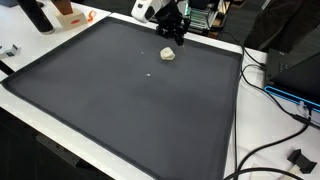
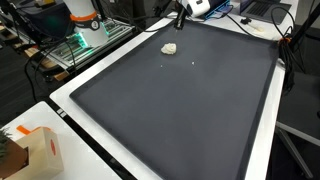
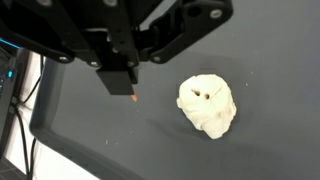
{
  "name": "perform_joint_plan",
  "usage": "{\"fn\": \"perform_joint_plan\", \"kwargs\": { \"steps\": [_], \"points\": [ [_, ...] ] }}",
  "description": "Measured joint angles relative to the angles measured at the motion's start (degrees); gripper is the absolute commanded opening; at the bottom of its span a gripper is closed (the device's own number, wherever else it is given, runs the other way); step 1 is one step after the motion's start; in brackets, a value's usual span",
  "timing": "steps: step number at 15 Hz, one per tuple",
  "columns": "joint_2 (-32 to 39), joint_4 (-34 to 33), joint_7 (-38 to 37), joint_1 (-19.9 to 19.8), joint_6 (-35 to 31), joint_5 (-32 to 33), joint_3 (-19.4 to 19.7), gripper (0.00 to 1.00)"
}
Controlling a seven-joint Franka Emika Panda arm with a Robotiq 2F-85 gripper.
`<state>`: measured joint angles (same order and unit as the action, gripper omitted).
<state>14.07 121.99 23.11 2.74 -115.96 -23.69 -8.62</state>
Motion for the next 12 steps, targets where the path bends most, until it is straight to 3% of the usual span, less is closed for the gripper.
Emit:
{"fn": "perform_joint_plan", "kwargs": {
  "steps": [12],
  "points": [
    [1.42,1.08,3.28,-0.85,-2.99,-2.46,-0.01,0.03]
  ]
}}
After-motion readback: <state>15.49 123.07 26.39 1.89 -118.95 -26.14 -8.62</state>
